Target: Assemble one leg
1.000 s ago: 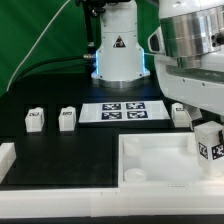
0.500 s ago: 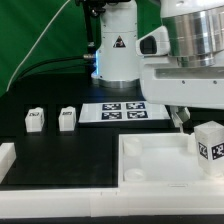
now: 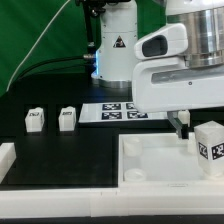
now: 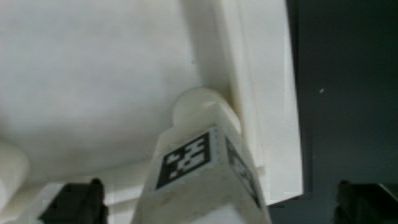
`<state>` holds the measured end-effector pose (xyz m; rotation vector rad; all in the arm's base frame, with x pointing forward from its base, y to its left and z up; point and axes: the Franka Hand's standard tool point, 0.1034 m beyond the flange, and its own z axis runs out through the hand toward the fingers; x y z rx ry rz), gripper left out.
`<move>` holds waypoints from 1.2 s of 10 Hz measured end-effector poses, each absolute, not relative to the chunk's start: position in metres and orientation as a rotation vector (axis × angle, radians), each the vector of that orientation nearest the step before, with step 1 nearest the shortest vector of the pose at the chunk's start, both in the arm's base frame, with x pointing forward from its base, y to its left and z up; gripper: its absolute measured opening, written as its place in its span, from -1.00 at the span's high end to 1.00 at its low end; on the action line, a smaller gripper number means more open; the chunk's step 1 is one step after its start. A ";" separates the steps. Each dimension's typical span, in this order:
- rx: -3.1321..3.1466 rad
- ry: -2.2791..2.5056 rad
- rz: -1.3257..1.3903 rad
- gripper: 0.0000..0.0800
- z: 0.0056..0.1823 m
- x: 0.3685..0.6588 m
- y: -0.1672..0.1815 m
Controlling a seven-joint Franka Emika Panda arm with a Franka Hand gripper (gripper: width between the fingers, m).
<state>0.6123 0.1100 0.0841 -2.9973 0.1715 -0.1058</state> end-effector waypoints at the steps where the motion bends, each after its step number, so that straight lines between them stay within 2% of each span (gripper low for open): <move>1: -3.011 -0.011 -0.119 -0.62 0.084 0.613 0.109; 5: -2.983 -0.617 -0.126 -0.62 0.085 0.613 0.103; 7: -2.984 -0.615 -0.125 -0.62 0.084 0.613 0.102; 8: -2.984 -0.615 -0.125 -0.41 0.084 0.613 0.102; 9: -2.984 -0.615 -0.125 -0.07 0.084 0.613 0.102; 10: -2.984 -0.615 -0.125 -0.07 0.084 0.613 0.102; 11: -2.986 -0.602 -0.125 0.26 0.085 0.613 0.103; 12: -2.995 -0.545 -0.122 0.26 0.085 0.613 0.103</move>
Offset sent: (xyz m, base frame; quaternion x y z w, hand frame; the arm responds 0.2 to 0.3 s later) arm 0.0050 -0.0012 0.0021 0.0028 -0.0218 -0.1976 0.9800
